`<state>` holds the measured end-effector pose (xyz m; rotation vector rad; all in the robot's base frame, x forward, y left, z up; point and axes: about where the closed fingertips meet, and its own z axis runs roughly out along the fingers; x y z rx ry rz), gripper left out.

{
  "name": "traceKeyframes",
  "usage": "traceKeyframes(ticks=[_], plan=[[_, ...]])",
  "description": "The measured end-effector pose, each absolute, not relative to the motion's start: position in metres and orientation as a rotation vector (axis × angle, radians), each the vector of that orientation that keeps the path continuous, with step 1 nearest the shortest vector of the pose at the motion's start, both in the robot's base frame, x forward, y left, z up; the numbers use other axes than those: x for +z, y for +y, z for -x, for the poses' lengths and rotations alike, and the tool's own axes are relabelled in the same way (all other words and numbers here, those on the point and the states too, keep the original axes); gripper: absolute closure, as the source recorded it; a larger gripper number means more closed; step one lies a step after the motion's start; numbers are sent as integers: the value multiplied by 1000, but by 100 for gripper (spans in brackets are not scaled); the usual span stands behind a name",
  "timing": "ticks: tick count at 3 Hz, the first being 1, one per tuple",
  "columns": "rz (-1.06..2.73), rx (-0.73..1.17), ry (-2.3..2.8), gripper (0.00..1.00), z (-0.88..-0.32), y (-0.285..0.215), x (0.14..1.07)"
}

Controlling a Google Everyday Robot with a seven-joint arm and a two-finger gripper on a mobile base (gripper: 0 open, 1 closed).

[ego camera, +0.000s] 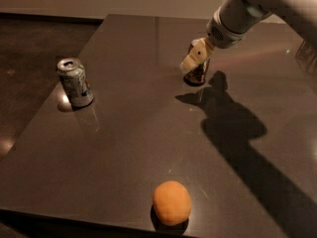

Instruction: Move orange can near orange

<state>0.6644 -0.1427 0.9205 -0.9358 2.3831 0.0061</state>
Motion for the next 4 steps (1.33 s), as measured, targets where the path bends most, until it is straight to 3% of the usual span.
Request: traceKeyframes(ticks=[2,4], plan=[[896,104,2374,41,-685,-127,913],[989,195,2288,88,-651,-109,937]])
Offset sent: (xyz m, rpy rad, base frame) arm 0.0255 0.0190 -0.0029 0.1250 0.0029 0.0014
